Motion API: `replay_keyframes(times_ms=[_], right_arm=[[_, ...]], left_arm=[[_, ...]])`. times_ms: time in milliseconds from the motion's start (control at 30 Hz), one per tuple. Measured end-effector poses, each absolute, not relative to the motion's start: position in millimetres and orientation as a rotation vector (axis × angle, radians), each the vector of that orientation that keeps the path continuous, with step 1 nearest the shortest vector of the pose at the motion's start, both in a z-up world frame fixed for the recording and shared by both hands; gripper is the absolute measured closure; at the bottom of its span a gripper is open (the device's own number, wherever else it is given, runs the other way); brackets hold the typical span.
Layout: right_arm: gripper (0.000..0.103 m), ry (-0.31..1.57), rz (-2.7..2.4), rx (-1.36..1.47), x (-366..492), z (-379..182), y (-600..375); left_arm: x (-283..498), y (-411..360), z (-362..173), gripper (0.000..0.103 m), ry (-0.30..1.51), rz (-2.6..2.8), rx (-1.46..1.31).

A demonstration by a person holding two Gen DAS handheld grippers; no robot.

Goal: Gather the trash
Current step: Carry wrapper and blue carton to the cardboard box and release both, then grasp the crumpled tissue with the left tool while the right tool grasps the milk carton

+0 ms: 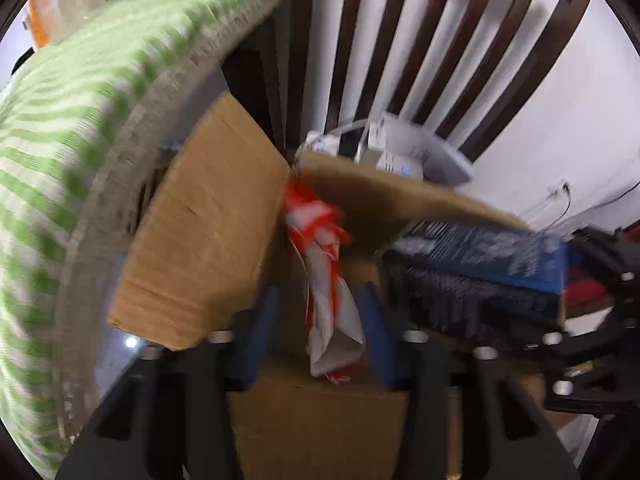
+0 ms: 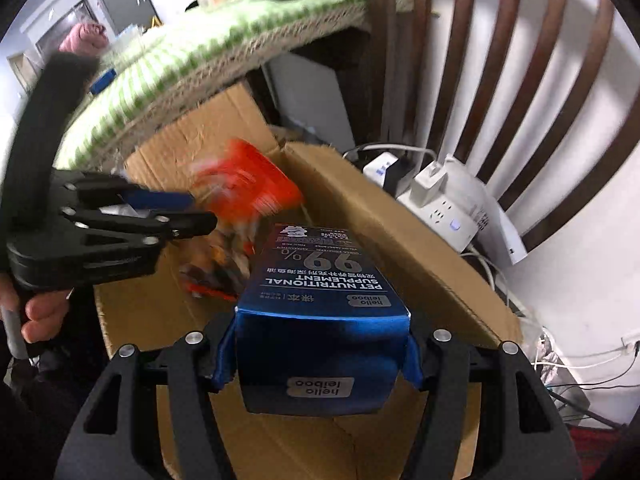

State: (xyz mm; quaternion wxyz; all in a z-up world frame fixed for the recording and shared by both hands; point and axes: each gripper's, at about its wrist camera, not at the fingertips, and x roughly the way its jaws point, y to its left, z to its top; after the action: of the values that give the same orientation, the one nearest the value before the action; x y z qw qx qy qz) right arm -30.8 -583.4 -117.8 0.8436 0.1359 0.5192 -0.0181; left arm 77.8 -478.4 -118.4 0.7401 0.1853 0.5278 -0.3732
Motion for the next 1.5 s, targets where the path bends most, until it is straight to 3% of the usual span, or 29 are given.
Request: replay_keyframes(times_ms=[167, 400, 733, 1100, 1333, 1500], right_arm=[[0.041, 1.158, -0.015, 0.273, -10, -129, -581], [0.039, 1.279, 0.010, 0.177, 34, -145, -563], [0.036, 1.254, 0.021, 0.136, 61, -131, -536], [0.034, 1.190, -0.113, 0.127, 36, -86, -536], [0.032, 1.111, -0.193, 0.146, 1, -54, -536], [0.032, 0.891, -0.211, 0.130, -13, -3, -523]], left_arm=[[94, -460, -87, 0.044, 1.117, -0.828, 0.294], [105, -424, -52, 0.041, 1.049, -0.809, 0.179], [105, -362, -40, 0.040, 1.058, -0.786, 0.110], [91, -323, -4, 0.029, 0.917, -0.833, 0.071], [74, -308, 18, 0.029, 0.845, -0.877, 0.070], [64, -283, 44, 0.015, 0.702, -0.840, 0.058]])
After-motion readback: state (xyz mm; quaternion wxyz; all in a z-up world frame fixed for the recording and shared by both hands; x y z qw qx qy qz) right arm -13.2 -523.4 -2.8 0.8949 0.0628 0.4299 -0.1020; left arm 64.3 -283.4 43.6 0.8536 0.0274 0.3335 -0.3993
